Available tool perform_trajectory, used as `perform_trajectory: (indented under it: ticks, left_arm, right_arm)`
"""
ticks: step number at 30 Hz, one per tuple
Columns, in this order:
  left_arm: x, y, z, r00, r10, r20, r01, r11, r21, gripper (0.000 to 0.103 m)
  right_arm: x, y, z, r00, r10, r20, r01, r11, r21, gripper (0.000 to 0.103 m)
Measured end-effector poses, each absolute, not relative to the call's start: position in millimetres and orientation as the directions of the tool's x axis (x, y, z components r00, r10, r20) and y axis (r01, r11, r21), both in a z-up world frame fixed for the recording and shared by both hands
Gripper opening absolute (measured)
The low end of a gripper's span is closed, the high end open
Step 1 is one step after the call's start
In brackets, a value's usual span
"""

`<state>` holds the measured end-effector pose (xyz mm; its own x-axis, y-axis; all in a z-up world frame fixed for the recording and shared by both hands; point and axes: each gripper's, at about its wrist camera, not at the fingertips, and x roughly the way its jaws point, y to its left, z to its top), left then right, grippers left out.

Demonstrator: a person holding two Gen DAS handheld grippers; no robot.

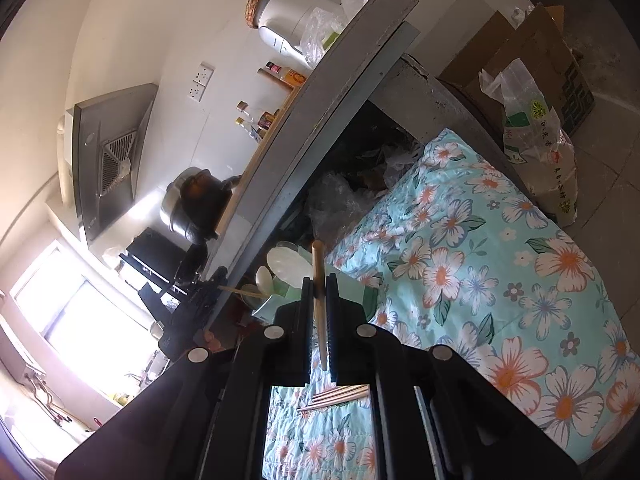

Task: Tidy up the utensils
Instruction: 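Drop the chopstick into the caddy with the left gripper while the right gripper carries its chopstick, then lower the chopstick into the green caddy and open the right gripper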

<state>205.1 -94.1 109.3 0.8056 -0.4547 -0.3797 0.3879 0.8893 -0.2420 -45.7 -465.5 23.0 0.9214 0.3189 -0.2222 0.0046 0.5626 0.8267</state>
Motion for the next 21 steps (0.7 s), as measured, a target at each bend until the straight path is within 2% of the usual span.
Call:
perform_trajectory:
  ticks: [4,11,21]
  left_arm:
    - [182.6,-79.5,110.9,0.807,-0.467,-0.360,0.397,0.882,-0.255,0.049]
    - [137.1,-47.1,110.4,0.816,-0.487,-0.312,0.404,0.866,-0.295,0.063]
    - [78.0,-8.6,53.1,0.775,-0.471,-0.422,0.391,0.881,-0.266,0.077]
  right_arm:
    - [-45.1,-458.5,31.4,0.923,0.319,-0.215,-0.011,0.581,0.814,0.006]
    - [-35.5,-445.3,58.8,0.926,0.330,-0.184,-0.067,0.621,0.781,0.006]
    - [-3.0,-420.9,118.3,0.937,0.330,-0.113,-0.163,0.701,0.694,0.006]
